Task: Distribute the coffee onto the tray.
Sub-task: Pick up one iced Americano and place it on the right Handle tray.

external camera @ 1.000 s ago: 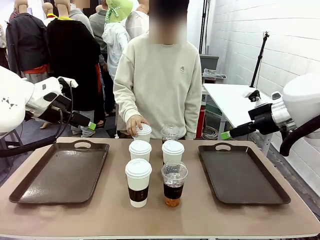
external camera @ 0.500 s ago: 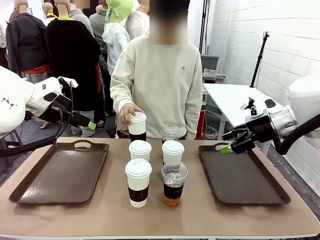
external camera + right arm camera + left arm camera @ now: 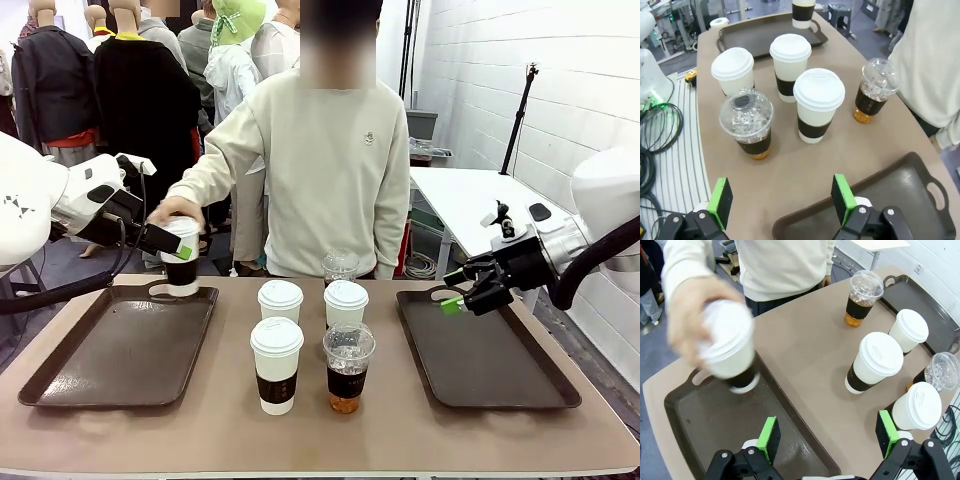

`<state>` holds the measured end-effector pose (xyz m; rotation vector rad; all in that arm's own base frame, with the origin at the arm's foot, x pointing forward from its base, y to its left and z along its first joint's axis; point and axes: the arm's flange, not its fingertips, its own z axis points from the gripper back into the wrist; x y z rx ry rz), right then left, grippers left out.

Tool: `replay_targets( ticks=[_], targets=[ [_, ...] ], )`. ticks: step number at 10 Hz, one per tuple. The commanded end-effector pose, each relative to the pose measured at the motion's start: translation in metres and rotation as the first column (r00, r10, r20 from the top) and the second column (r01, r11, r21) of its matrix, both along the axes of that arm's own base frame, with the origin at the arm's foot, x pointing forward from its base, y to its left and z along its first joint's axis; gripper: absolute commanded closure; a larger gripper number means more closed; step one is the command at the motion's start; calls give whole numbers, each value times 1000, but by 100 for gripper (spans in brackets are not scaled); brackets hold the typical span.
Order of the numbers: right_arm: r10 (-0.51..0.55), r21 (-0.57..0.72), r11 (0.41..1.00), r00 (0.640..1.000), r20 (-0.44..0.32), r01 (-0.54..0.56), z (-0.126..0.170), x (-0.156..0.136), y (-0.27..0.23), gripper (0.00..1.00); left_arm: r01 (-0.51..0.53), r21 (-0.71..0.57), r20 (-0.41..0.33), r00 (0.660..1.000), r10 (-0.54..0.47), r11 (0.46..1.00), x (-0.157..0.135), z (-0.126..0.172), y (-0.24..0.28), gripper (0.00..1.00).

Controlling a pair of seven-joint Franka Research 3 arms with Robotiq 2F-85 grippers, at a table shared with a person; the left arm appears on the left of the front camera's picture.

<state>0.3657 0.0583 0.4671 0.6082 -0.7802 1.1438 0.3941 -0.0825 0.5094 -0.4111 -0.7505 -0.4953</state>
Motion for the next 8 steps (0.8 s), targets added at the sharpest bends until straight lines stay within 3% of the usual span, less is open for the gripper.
replay_targets(
  ticks=[1, 5, 6, 8],
  targets=[
    [12, 16, 1000, 1000, 10, -12, 1, 4, 1, 0, 3, 4, 1, 1000, -3, 1000, 1, -1, 2, 0],
    [-6, -2, 1000, 1000, -5, 6, 4, -1, 0, 0, 3, 4, 1, 1000, -3, 1000, 1, -1, 2, 0],
    [53, 10, 999, 997, 50, -53, -4, 2, 5, 0, 3, 4, 1, 1000, -3, 1000, 1, -1, 2, 0],
    [122, 41, 991, 989, 85, -126, -24, 4, 11, 0, 3, 4, 1, 1000, -3, 1000, 1, -1, 2, 0]
  ],
)
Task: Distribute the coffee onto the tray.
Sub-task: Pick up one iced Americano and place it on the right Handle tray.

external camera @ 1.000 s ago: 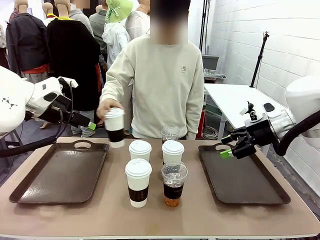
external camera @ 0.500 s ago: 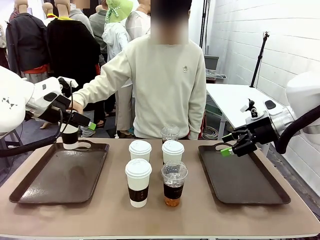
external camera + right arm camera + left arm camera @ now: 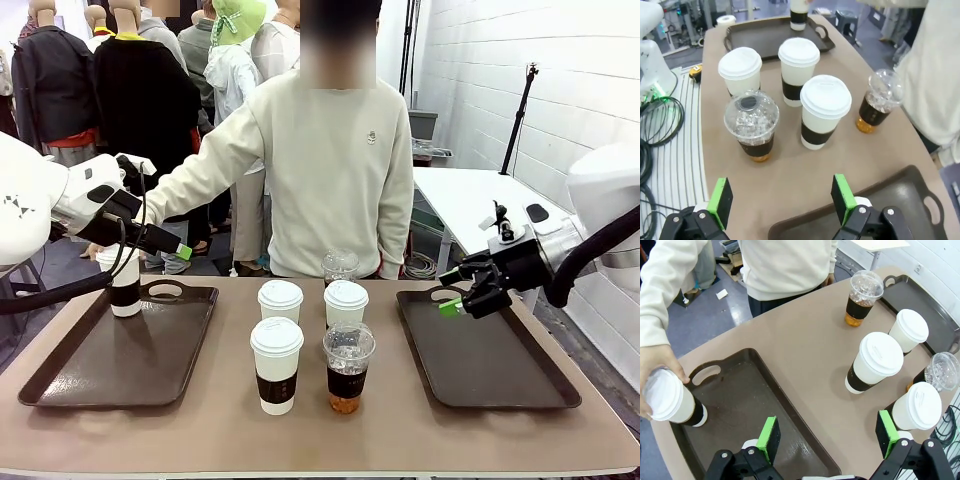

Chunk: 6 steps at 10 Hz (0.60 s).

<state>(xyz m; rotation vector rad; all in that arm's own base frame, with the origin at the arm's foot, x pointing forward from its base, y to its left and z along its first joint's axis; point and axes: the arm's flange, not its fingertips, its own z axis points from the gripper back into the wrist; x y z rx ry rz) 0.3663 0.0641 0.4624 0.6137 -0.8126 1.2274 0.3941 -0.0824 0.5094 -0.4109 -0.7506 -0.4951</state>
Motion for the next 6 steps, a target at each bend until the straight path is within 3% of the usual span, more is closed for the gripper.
replay_targets(
  ticks=[1, 3, 6],
  targets=[
    [110, 66, 991, 992, 61, -114, -31, 5, 9, 0, 4, 4, 1, 1000, -4, 1000, 1, -1, 2, 0],
    [164, 114, 978, 982, 92, -174, -52, 7, 15, 0, 4, 4, 1, 1000, -4, 1000, 1, -1, 2, 0],
    [218, 171, 960, 975, 36, -221, -86, 8, 24, 0, 4, 4, 1, 1000, -4, 1000, 1, -1, 2, 0]
  ],
)
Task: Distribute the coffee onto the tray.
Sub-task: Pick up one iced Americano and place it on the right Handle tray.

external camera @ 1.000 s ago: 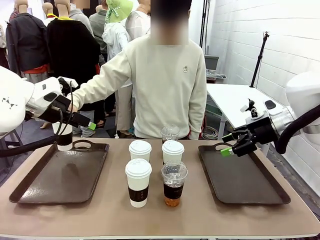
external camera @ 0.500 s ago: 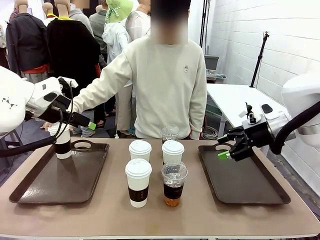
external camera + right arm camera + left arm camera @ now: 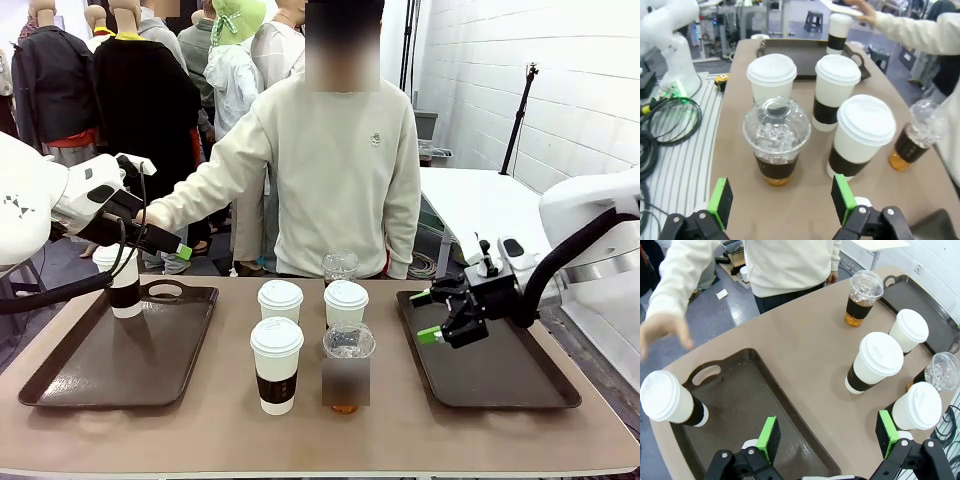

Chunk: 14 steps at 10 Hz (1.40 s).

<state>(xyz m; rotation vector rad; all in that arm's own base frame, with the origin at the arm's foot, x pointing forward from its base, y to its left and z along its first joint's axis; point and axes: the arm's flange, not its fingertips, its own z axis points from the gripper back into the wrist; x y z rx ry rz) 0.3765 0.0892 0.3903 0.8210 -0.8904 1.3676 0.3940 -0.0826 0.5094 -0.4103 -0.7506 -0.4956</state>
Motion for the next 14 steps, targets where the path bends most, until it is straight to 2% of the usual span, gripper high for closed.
replay_targets(
  ticks=[1, 9, 14],
  targets=[
    [31, 23, 999, 999, -32, -30, -18, -3, 0, 0, 3, 3, 1, 1000, -3, 1000, 1, -1, 2, 0],
    [18, -8, 1000, 999, -32, -18, -13, 0, -1, 0, 3, 3, 1, 1000, -3, 1000, 1, -1, 2, 0],
    [-14, 129, 992, 1000, 18, 12, -66, -9, 21, 0, 3, 3, 1, 1000, -3, 1000, 1, -1, 2, 0]
  ],
)
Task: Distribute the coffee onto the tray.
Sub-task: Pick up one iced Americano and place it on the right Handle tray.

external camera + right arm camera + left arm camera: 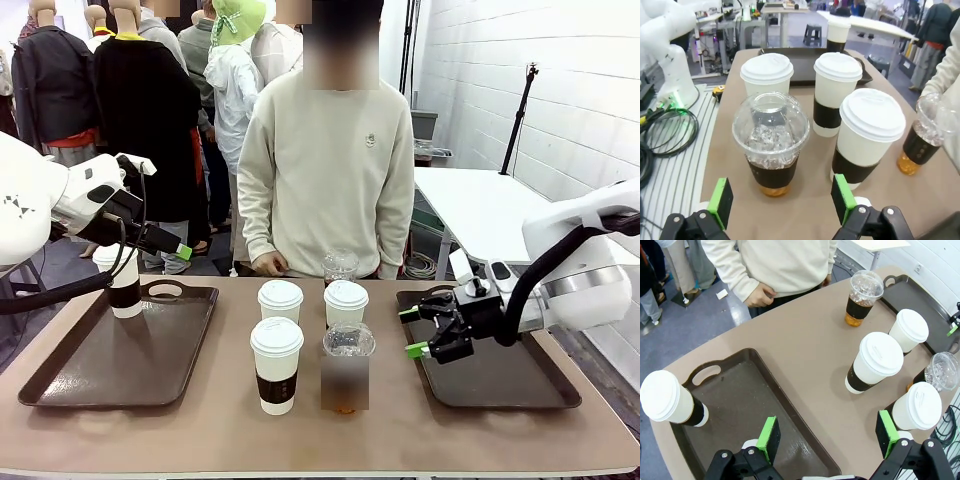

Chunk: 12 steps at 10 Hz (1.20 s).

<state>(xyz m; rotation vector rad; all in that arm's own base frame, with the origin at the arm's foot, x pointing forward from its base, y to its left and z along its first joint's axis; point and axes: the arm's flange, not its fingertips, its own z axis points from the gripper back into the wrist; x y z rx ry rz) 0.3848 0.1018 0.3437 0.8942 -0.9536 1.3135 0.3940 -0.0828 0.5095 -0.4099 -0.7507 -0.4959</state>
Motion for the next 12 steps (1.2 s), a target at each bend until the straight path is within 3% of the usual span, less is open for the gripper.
replay_targets(
  ticks=[1, 4, 7, 8, 12],
  targets=[
    [9, 44, 999, 999, 43, -10, -28, -20, 14, 0, 3, 3, 0, 1000, -3, 1000, 1, -1, 2, 0],
    [60, 80, 995, 998, 4, -60, -50, -29, 21, 0, 3, 3, 0, 1000, -3, 1000, 1, -1, 2, 0],
    [51, 78, 996, 998, -27, -49, -54, -33, 20, 0, 3, 3, 0, 1000, -3, 1000, 1, -1, 2, 0],
    [68, 67, 996, 997, -28, -66, -53, -7, 23, 0, 3, 3, 0, 1000, -3, 1000, 1, -1, 2, 0],
    [54, 75, 996, 998, -30, -52, -61, -4, 27, 0, 3, 3, 0, 1000, -3, 1000, 1, -1, 2, 0]
  ],
)
